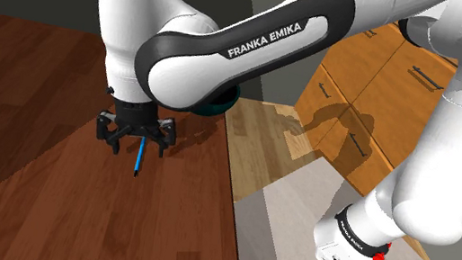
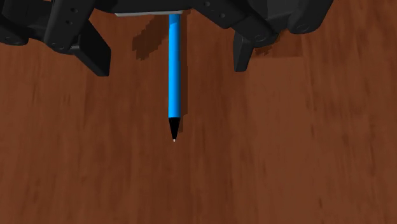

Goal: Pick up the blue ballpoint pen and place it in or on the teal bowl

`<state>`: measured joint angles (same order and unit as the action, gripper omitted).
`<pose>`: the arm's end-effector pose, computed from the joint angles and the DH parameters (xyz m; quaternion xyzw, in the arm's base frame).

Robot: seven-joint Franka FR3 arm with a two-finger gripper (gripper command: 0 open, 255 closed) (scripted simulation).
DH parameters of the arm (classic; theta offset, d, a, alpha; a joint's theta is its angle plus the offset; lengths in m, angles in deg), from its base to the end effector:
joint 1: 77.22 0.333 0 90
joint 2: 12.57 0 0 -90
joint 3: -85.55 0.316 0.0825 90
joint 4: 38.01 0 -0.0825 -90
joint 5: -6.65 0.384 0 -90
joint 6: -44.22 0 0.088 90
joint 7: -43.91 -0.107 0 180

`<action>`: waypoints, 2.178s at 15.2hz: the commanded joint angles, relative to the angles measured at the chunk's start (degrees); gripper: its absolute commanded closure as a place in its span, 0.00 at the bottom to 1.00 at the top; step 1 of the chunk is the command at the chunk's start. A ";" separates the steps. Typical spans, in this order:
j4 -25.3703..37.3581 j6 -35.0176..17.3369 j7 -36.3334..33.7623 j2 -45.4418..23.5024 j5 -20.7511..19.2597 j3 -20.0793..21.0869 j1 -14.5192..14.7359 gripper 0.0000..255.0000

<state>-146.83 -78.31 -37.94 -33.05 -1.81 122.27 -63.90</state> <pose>0.4145 0.4515 0.3437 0.9679 -0.2464 -0.0489 0.0007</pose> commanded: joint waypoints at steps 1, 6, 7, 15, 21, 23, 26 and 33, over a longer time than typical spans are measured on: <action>0.00 0.00 0.00 0.00 0.00 0.00 0.00 1.00; 0.00 0.00 0.00 0.00 0.00 0.00 0.00 1.00; 0.00 0.00 0.00 0.00 0.00 0.00 0.00 1.00; 1.56 3.20 0.71 1.99 1.42 0.68 -0.56 1.00; 3.88 7.20 1.42 4.05 2.87 1.31 -1.06 1.00; 4.76 8.56 1.61 4.64 3.29 1.47 -1.19 1.00; 6.19 10.64 1.86 5.45 3.85 1.68 -1.35 1.00; 10.03 15.60 2.22 6.87 4.84 2.05 -1.55 1.00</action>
<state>-137.04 -63.33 -35.92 -26.63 2.74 124.27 -65.28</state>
